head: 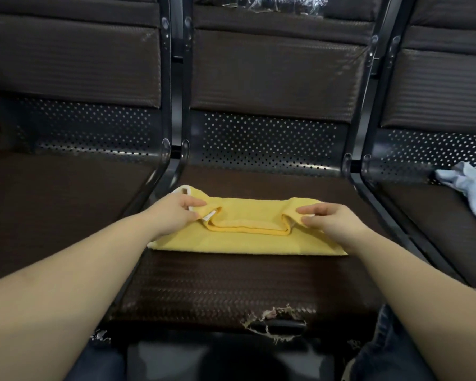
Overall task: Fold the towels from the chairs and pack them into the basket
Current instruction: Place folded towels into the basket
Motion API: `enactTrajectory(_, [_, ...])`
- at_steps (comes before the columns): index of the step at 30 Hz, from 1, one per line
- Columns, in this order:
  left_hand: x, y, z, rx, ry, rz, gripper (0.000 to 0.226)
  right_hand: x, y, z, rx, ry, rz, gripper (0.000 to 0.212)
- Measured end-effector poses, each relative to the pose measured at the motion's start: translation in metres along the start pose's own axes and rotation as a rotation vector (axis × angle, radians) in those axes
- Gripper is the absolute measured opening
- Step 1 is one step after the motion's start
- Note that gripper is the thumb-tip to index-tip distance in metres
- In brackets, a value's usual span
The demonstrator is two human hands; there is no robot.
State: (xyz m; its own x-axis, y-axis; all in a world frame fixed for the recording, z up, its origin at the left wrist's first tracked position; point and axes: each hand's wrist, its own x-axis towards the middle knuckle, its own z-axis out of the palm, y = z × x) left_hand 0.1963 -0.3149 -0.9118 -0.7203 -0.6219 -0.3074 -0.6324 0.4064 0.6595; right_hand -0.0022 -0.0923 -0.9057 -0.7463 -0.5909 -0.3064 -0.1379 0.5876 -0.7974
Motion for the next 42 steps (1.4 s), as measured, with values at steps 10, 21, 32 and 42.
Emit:
enactTrajectory(10, [-0.007, 0.012, 0.012, -0.115, 0.121, -0.063, 0.033, -0.011, -0.003, 0.013, 0.006, -0.015, -0.018, 0.018])
enactTrajectory(21, [-0.046, 0.006, 0.001, -0.254, 0.158, -0.029, 0.010, -0.054, -0.003, -0.015, 0.021, -0.035, 0.003, 0.013])
enactTrajectory(32, [-0.104, -0.019, -0.031, -0.333, -0.065, -0.111, 0.018, -0.104, 0.006, -0.050, 0.064, -0.379, 0.153, 0.020])
enactTrajectory(42, [-0.141, -0.040, -0.009, -0.172, -0.604, -0.271, 0.020, -0.135, 0.012, -0.040, -0.168, -0.812, 0.389, 0.046])
